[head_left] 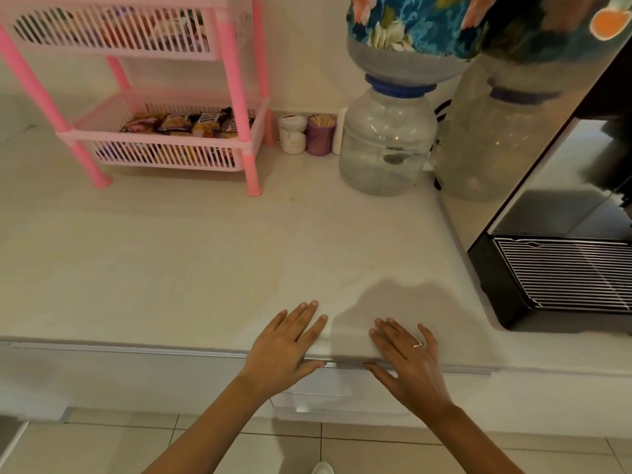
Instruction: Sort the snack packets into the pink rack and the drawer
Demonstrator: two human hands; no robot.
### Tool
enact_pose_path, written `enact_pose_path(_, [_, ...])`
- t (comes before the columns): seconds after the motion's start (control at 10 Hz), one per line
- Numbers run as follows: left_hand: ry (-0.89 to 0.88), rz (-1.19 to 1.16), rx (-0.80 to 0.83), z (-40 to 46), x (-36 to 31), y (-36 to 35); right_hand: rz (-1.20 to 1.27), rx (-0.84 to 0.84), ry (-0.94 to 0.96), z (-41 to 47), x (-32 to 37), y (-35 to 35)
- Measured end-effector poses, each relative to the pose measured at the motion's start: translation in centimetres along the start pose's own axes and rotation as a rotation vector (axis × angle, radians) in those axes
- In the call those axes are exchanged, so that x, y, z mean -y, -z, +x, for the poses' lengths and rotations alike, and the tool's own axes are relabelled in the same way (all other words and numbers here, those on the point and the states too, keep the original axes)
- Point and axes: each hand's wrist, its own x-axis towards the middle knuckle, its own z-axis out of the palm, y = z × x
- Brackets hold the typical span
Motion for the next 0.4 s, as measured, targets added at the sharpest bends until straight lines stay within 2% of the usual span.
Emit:
enact_pose_path(0.2, [-0.001,0.001,-0.002,0.0,0.0,-0.5,0.024,-0.021,-0.004,0.8,-0.2,-0.3])
enact_pose_path(0.4, [-0.025,-0.159,0.019,0.0,0.6,0.4,0.096,-0.023,-0.001,1.6,-0.1,-0.1])
